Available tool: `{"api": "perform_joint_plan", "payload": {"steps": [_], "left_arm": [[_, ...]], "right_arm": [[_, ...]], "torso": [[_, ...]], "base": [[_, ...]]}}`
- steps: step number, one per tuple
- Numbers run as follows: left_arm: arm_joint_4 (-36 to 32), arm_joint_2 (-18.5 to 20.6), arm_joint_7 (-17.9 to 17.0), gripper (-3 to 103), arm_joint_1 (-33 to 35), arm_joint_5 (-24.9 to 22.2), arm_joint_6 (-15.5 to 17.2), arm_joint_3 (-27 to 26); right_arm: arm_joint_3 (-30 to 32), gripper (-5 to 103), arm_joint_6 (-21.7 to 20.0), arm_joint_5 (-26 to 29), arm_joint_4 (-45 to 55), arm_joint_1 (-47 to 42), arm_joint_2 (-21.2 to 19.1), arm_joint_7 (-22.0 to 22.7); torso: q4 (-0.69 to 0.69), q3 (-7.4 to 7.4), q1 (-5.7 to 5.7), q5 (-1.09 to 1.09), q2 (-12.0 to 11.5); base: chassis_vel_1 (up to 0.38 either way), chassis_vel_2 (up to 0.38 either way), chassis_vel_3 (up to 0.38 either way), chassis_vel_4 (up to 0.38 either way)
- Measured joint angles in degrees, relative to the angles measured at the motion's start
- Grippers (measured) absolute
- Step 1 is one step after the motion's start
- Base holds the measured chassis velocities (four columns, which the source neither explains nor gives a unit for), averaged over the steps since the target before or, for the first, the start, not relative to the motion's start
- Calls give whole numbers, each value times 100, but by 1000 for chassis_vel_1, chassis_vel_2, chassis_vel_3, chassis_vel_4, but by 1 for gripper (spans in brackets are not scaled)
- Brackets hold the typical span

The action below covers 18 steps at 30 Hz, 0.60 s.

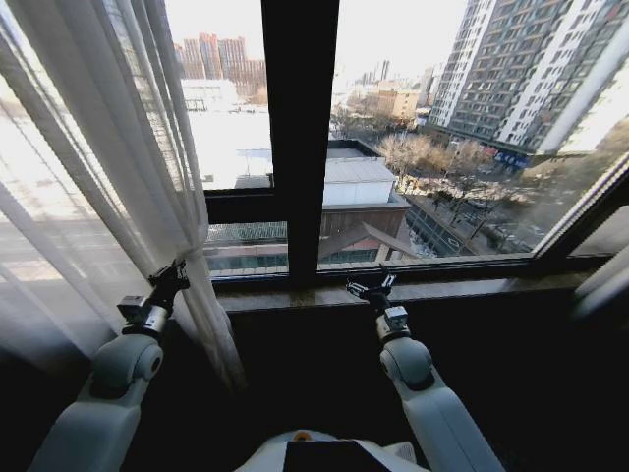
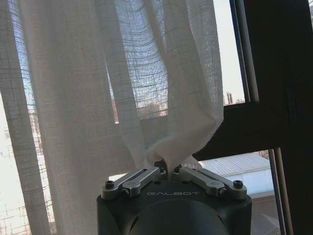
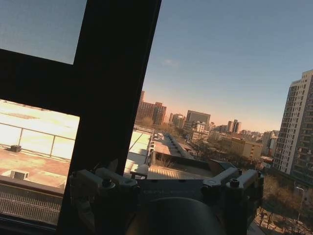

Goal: Open the curtains by pulling them apart, changing their state from closed to fully open.

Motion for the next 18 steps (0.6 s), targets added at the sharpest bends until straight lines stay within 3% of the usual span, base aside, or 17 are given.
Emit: {"api": "perform_joint_plan", "payload": {"steps": [9,18], "left_arm": [[-115,-13,-1,0,147,3,-19,-102],[-236,-41,1,0,273,7,-42,-163]], "right_arm": [[-86,100,39,-48,186,-165,-75,-3],[-135,100,48,-117,357,-301,-106,-1]], "torso": [[0,0,0,0,0],[0,0,0,-1,0]], "base": [[55,57,-61,-63],[221,216,-215,-219]]}}
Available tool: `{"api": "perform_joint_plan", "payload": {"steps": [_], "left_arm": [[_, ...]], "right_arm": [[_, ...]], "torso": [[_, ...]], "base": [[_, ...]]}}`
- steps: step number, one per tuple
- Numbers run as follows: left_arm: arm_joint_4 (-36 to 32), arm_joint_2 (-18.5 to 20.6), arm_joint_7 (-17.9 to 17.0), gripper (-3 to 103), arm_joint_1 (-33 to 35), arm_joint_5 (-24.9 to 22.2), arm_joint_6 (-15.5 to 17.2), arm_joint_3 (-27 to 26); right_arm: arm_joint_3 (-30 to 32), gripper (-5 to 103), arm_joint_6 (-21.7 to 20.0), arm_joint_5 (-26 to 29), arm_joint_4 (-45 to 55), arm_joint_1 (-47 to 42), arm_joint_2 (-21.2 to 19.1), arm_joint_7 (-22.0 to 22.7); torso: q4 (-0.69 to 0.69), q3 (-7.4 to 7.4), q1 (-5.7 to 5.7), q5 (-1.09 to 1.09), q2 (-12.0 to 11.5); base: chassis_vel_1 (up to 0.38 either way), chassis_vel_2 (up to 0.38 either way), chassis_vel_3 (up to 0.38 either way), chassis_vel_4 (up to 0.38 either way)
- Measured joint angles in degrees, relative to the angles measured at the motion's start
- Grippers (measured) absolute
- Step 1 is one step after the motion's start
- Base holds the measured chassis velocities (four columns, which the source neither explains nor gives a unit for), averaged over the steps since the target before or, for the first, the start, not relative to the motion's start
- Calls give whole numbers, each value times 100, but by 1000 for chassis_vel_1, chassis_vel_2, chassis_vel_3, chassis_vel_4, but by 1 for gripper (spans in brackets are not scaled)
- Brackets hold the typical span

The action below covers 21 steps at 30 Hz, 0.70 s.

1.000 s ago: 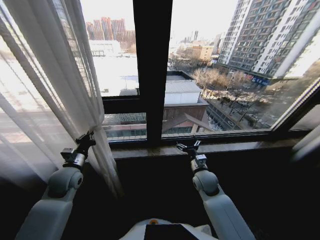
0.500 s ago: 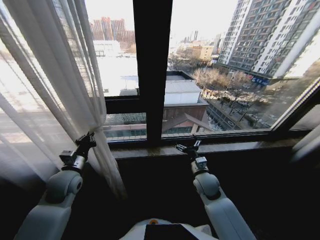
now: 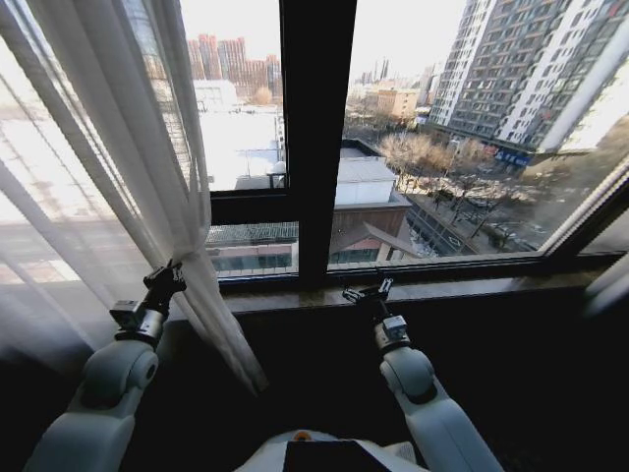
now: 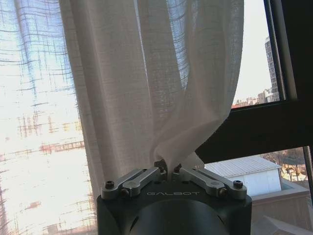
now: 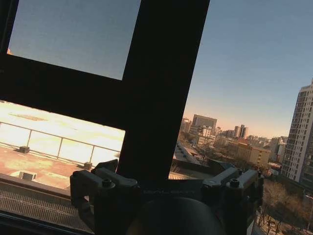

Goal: Open the curtains by pulling them apart, changing their state from closed to fully open.

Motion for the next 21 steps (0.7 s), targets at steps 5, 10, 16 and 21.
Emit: {"api": "perform_joint_plan", "payload": {"steps": [5,10,16,21], "left_arm": [[-137,-14,-12,0,81,5,-1,-20],[-242,-33,-13,0,226,5,-12,-148],[-307,-106,8,0,385,5,-84,-328],[-347,-164,10,0,420,6,-97,-345]], "right_arm": [[-48,100,0,-32,46,-31,-14,2],[-118,100,-3,-78,54,-45,-18,5],[-195,100,-9,-110,55,-45,-1,10],[-217,100,-10,-115,62,-54,2,19]], "torso": [[1,0,0,1,0],[0,0,0,1,0],[0,0,0,2,0],[1,0,0,-1,0]], "base": [[312,304,-309,-302],[333,339,-339,-333],[369,379,-358,-352],[362,356,-352,-368]]}}
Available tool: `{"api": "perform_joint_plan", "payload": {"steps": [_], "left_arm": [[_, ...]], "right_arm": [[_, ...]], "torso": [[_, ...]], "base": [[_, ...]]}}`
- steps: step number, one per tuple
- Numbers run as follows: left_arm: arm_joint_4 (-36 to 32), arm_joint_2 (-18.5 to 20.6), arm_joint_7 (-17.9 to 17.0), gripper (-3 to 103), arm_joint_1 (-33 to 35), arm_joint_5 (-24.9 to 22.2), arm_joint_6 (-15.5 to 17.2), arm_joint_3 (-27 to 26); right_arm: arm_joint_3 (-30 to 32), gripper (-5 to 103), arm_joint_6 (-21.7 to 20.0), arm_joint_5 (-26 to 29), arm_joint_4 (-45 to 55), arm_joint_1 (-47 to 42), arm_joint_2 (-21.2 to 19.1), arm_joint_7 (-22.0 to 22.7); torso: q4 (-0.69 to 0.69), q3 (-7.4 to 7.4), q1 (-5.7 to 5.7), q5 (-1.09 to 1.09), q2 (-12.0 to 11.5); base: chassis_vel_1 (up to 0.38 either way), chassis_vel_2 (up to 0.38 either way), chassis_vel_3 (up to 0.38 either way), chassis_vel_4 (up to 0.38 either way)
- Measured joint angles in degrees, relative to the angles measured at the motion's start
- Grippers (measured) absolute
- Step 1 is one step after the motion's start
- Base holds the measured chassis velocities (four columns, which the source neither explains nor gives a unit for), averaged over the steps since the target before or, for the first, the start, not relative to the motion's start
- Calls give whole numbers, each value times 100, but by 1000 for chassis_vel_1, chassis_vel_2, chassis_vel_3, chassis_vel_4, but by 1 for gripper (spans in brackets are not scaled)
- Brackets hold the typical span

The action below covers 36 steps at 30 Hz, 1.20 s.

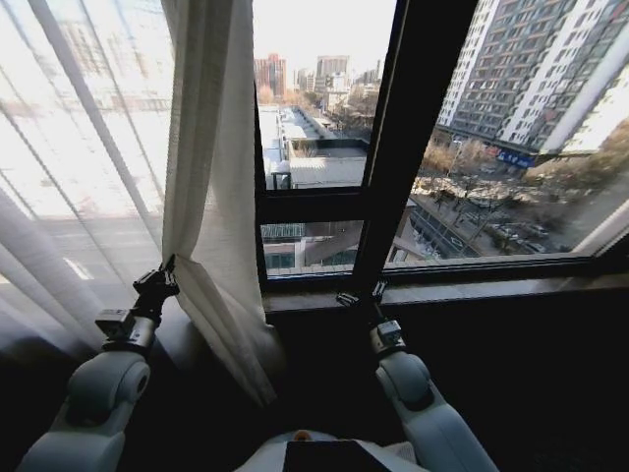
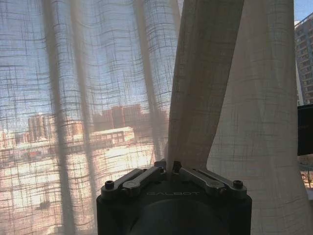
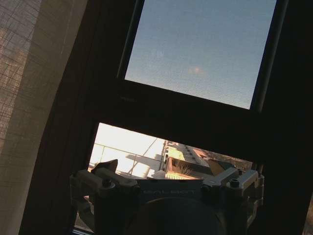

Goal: Open the curtains by pulling them apart, changing their state from closed to fully open.

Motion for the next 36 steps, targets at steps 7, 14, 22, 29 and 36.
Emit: {"api": "perform_joint_plan", "payload": {"steps": [7,14,22,29,36], "left_arm": [[-73,-26,1,0,6,11,-2,2],[-165,-45,-1,0,45,12,-2,-9],[-245,-75,-11,0,110,23,-2,-42],[-273,-130,-25,0,113,98,14,-4],[-276,-170,-25,0,105,135,19,18]], "right_arm": [[24,100,0,-1,60,-44,-34,11],[15,100,2,-1,86,-59,-37,15],[-31,100,345,58,16,-31,-53,-159],[-42,100,369,89,-47,-8,-92,-162],[-29,100,369,87,-125,44,-145,-155]], "torso": [[-1,0,0,2,0],[-1,0,0,2,0],[1,0,0,0,0],[-1,0,0,1,0],[-3,0,0,5,0]], "base": [[352,348,-360,-361],[350,348,-353,-355],[314,331,-327,-326],[94,57,-57,-79],[-26,-33,32,37]]}}
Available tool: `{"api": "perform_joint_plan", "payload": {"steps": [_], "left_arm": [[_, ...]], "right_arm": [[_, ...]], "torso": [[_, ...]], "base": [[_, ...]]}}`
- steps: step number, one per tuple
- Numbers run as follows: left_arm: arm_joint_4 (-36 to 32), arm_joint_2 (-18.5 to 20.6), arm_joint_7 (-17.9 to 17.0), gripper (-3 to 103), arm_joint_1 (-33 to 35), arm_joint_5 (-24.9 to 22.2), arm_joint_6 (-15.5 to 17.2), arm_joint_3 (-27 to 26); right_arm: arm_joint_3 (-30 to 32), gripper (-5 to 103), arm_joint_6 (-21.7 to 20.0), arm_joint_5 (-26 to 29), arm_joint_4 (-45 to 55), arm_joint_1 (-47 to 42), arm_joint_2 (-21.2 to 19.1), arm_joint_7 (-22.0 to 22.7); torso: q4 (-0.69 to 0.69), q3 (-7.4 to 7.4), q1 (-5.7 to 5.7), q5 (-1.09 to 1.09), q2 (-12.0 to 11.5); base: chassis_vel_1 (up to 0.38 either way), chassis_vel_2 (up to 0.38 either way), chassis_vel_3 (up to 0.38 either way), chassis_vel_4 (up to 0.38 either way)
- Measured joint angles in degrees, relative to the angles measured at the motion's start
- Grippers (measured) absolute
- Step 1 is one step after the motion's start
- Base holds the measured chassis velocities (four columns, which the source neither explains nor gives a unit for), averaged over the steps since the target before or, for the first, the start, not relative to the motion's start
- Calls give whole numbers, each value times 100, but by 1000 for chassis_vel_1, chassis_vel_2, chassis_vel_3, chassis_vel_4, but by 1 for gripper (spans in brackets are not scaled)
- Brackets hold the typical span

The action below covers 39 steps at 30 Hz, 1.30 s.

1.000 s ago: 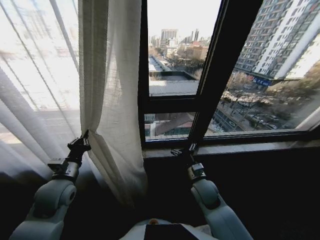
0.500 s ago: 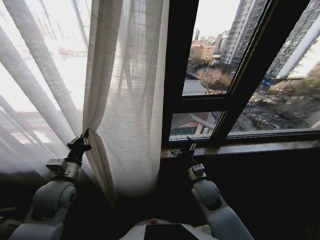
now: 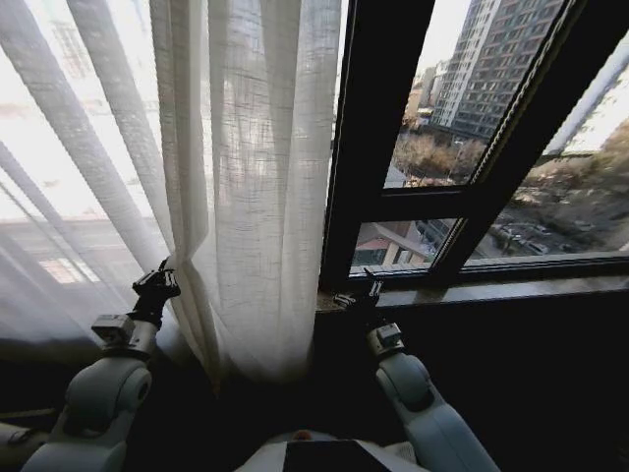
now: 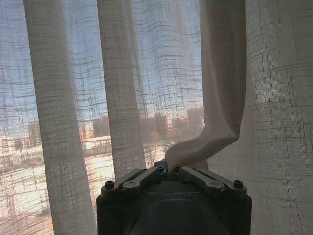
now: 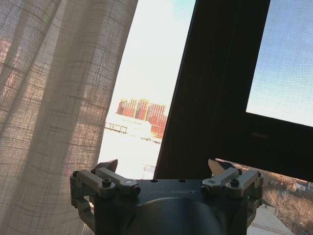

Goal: Open the curtains by pulling them apart, changing their state from closed to fully open.

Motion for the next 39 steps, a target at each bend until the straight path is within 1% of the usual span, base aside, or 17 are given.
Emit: {"api": "perform_joint_plan", "payload": {"steps": [2,4,6,8,13,17,19,39], "left_arm": [[8,-1,-1,0,0,4,0,-8],[29,4,-3,0,5,6,0,-53],[34,5,-4,0,8,6,1,-70],[49,5,-5,0,19,6,1,-101],[70,-13,-4,0,17,6,1,-97],[103,-6,2,0,-5,6,-1,-83],[128,-2,4,0,-18,6,-2,-82],[242,-44,27,0,-65,20,-25,-37]], "right_arm": [[-5,100,0,-21,-20,19,-1,0],[-56,100,-1,-86,-41,50,6,-7],[-78,100,-1,-101,-45,55,13,-8],[-159,100,-2,-127,-56,74,35,-8],[-213,100,-1,-195,-102,101,99,-2],[-246,100,1,-223,-144,107,112,1],[-255,100,2,-226,-166,123,118,1],[-282,100,17,-219,-349,262,123,8]], "torso": [[1,0,0,0,0],[2,0,0,-7,0],[3,0,0,-8,0],[4,0,1,-6,0],[1,0,0,-1,0],[1,0,0,-2,0],[2,0,0,-2,0],[2,0,0,-3,0]], "base": [[-20,-25,11,13],[0,0,0,0],[0,0,0,0],[0,0,0,0],[0,0,0,0],[0,0,0,0],[88,79,-49,-93],[126,133,-136,-130]]}}
